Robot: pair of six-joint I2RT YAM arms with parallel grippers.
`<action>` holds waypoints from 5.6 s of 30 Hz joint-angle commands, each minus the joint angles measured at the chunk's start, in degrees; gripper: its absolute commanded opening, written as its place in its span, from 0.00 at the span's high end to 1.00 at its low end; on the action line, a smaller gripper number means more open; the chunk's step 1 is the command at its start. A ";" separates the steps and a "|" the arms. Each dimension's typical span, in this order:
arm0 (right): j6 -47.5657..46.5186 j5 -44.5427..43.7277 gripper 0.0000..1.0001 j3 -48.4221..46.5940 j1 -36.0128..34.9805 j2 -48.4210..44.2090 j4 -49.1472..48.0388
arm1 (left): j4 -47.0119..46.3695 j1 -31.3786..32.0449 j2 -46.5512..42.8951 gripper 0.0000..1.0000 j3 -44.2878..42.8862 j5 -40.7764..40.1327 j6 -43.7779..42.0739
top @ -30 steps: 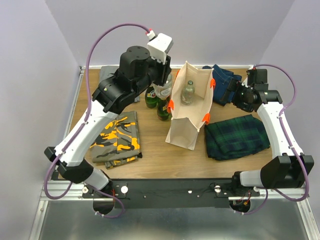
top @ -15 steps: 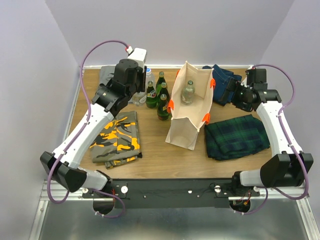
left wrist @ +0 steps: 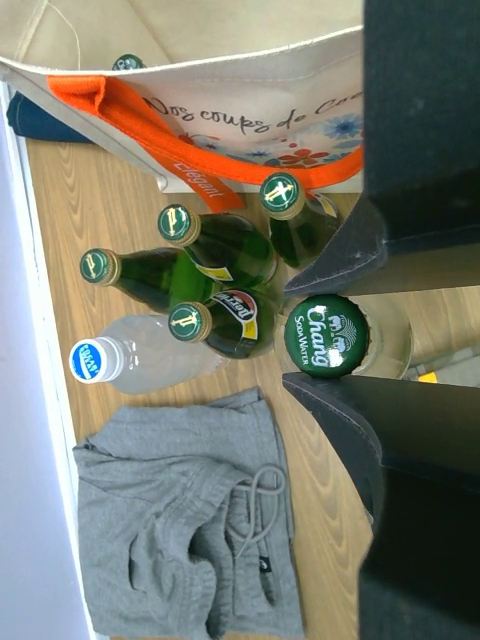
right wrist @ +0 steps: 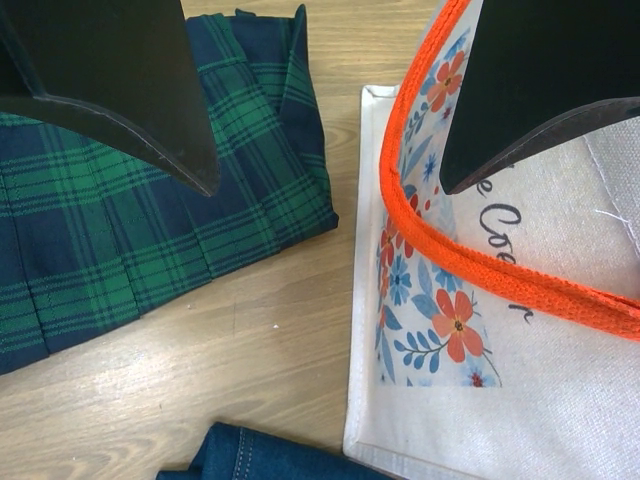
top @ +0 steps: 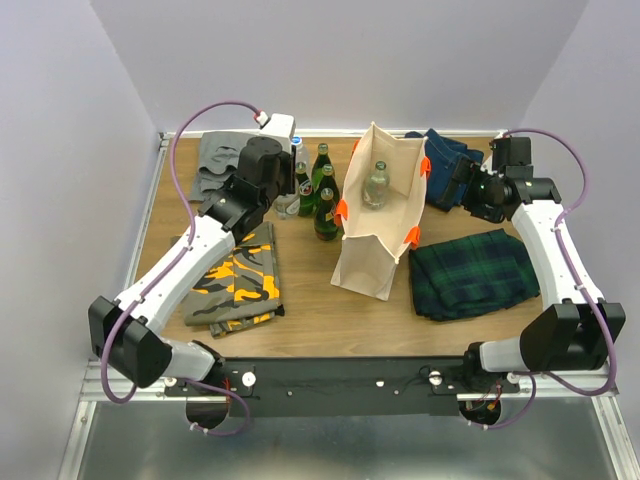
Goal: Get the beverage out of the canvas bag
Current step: Place the drink at the center of the board, then take out the drink from the canvas bag.
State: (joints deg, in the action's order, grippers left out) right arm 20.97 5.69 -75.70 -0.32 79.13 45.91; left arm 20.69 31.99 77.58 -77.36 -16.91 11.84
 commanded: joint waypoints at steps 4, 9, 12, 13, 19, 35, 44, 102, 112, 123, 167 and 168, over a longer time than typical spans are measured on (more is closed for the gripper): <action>-0.32 -0.24 0.00 -1.91 0.05 0.58 -0.21 | -15.49 -0.35 -0.06 1.00 4.76 -2.34 2.23; -0.23 -0.51 0.00 -1.55 0.14 0.67 -0.38 | -20.42 -0.35 0.46 1.00 9.76 -3.31 3.81; -0.14 -0.68 0.00 -1.29 0.05 0.76 -0.38 | -22.79 -0.35 1.61 1.00 10.47 -3.57 4.07; -0.23 -0.94 0.00 -1.29 0.05 0.76 -0.47 | -23.58 -0.35 1.96 1.00 10.56 -3.57 4.33; -0.41 -1.30 0.00 -1.47 0.05 1.11 -0.21 | -25.69 -0.35 4.68 1.00 10.65 -3.31 5.39; -0.67 -2.27 0.00 -0.76 0.05 0.85 -0.29 | -27.98 -0.35 10.04 1.00 10.83 -3.92 7.06; -1.02 -2.97 0.00 -0.76 0.05 1.02 0.06 | -29.30 -0.35 11.98 1.00 11.27 -5.15 8.11; -1.02 -3.06 0.00 -0.59 0.05 1.11 -0.03 | -20.78 -0.26 5.57 0.31 1.09 2.98 6.01; -0.76 -3.32 0.00 0.38 0.05 0.15 -0.73 | -4.44 0.88 17.94 0.09 -24.66 29.90 0.83; -1.28 -4.02 0.00 0.82 0.05 -0.30 -0.65 | 7.52 5.19 36.92 0.12 -46.73 36.51 -1.99; -1.72 -4.46 0.00 0.12 0.05 1.20 -0.47 | 2.33 10.64 55.22 0.27 -53.23 1.09 -3.31; -1.81 -4.46 0.00 0.03 0.14 1.20 -0.38 | 2.86 10.64 56.00 0.27 -53.76 1.17 -3.22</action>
State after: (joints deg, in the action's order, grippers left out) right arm 19.86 2.39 -75.66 -0.32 80.07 45.91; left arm 23.14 42.72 130.58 -127.87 -11.22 7.92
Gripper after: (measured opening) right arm 0.998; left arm 0.728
